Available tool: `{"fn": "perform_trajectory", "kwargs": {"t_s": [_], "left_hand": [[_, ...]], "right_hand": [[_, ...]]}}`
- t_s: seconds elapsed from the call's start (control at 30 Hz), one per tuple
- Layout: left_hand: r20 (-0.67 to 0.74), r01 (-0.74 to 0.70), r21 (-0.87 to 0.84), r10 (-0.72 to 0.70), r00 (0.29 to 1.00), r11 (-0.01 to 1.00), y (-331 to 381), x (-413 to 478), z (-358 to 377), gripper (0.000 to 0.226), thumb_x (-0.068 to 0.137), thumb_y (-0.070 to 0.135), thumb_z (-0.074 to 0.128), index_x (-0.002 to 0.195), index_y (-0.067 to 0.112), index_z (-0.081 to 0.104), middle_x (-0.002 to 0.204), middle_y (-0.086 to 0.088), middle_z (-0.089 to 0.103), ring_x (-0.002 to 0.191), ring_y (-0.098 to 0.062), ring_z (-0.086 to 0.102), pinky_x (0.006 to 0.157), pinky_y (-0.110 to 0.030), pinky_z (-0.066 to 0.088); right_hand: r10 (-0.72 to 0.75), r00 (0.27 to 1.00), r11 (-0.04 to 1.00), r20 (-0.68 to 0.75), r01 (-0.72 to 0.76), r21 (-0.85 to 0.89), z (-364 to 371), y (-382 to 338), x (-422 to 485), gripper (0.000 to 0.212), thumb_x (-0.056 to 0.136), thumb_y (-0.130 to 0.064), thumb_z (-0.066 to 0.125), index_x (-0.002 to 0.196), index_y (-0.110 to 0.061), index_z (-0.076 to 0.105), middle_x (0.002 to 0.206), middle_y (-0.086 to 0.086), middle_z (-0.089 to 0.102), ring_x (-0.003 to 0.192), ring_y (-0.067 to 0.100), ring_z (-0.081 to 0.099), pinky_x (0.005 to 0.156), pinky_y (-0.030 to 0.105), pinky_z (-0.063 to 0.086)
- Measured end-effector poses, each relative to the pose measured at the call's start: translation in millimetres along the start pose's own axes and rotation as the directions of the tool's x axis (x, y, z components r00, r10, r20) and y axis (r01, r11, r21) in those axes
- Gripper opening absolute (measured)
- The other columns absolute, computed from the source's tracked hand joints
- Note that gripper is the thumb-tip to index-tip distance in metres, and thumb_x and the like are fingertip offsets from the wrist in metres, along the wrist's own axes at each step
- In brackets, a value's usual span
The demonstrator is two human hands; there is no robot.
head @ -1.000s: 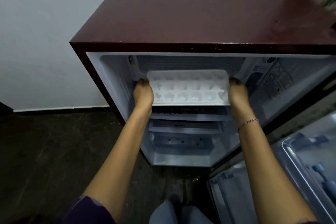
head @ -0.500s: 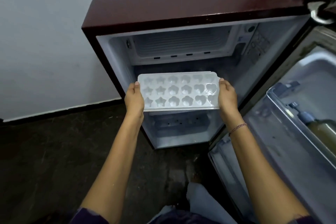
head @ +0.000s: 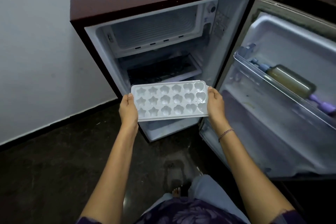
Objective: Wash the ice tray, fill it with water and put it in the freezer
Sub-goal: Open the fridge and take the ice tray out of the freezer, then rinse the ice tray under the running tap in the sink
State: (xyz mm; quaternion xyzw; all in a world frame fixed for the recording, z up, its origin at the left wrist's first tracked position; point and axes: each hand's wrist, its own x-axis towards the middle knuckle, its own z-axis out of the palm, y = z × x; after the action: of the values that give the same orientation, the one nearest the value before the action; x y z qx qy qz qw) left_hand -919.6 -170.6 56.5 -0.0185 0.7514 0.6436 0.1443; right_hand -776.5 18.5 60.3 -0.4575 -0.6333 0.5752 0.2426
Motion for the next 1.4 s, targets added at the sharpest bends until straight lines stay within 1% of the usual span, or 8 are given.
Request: {"fn": "perform_trajectory", "kwargs": {"t_s": [0.17,0.4,0.53,0.63,0.97,1.1,1.23,1.4], "left_hand": [[0.043,0.023,0.038,-0.024,0.999,0.999,-14,-30,7,0.031,0.103,0.031,0.035,0.076,0.022,0.048,0.084,0.002,0.055,0.086,-0.018,0.052,0.077,-0.032,0.042],[0.107,0.006,0.058,-0.013,0.994,0.998,-20,-84,29,0.03,0.104,0.029,0.034,0.08,0.025,0.05,0.085,0.005,0.055,0.083,-0.013,0.054,0.08,-0.03,0.044],[0.175,0.033,0.087,-0.048,0.983,0.996,-24,-117,48,0.036,0.103,0.033,0.034,0.118,0.009,0.057,0.118,-0.009,0.061,0.109,-0.024,0.057,0.098,-0.038,0.047],[0.248,0.009,0.118,-0.039,0.968,0.993,-25,-144,61,0.03,0.103,0.031,0.034,0.091,0.018,0.057,0.095,-0.002,0.062,0.091,-0.019,0.058,0.085,-0.034,0.046],[0.364,-0.075,0.17,0.008,0.931,0.983,-41,-230,96,0.034,0.103,0.03,0.033,0.103,0.006,0.056,0.101,-0.007,0.06,0.094,-0.021,0.055,0.083,-0.032,0.046],[0.417,-0.075,0.155,0.004,0.909,0.985,-58,-259,111,0.029,0.103,0.032,0.034,0.097,0.014,0.057,0.101,-0.003,0.061,0.1,-0.021,0.056,0.091,-0.034,0.046],[0.494,-0.121,0.174,0.019,0.869,0.977,-64,-289,129,0.031,0.103,0.028,0.034,0.08,0.017,0.051,0.081,0.003,0.054,0.081,-0.016,0.051,0.074,-0.028,0.043],[0.617,-0.171,0.205,0.009,0.787,0.964,-69,-315,164,0.034,0.103,0.028,0.034,0.116,0.004,0.056,0.108,-0.004,0.06,0.106,-0.021,0.055,0.09,-0.031,0.043]], "right_hand": [[0.058,0.996,0.998,-0.063,-0.059,-0.011,-26,20,-23,0.04,0.099,-0.035,0.033,0.121,-0.014,0.059,0.119,0.005,0.063,0.111,0.023,0.057,0.099,0.045,0.045],[0.049,0.987,0.998,-0.151,-0.054,-0.028,-79,38,-55,0.034,0.101,-0.033,0.033,0.11,-0.017,0.062,0.102,0.001,0.065,0.098,0.023,0.061,0.091,0.043,0.048],[0.069,0.977,0.997,-0.201,-0.063,0.036,-120,58,-76,0.033,0.1,-0.034,0.033,0.108,-0.018,0.061,0.097,-0.002,0.064,0.095,0.021,0.06,0.085,0.037,0.049],[0.053,0.965,0.998,-0.256,-0.04,0.054,-152,70,-95,0.032,0.101,-0.033,0.033,0.106,-0.016,0.061,0.099,0.0,0.064,0.094,0.019,0.059,0.083,0.031,0.046],[0.059,0.917,0.996,-0.393,-0.029,0.081,-242,101,-150,0.03,0.101,-0.028,0.034,0.108,-0.016,0.061,0.105,0.005,0.064,0.098,0.02,0.059,0.095,0.038,0.047],[0.064,0.896,0.996,-0.439,-0.032,0.082,-274,113,-174,0.028,0.101,-0.028,0.035,0.102,-0.021,0.062,0.1,0.006,0.066,0.093,0.021,0.061,0.087,0.036,0.049],[0.104,0.861,0.989,-0.498,-0.035,0.147,-306,125,-201,0.029,0.102,-0.026,0.033,0.103,-0.018,0.061,0.093,0.001,0.064,0.084,0.014,0.058,0.073,0.024,0.047],[0.192,0.777,0.97,-0.6,-0.057,0.237,-336,146,-230,0.028,0.102,-0.028,0.034,0.102,-0.02,0.06,0.098,0.002,0.065,0.093,0.018,0.061,0.085,0.034,0.049]]}}
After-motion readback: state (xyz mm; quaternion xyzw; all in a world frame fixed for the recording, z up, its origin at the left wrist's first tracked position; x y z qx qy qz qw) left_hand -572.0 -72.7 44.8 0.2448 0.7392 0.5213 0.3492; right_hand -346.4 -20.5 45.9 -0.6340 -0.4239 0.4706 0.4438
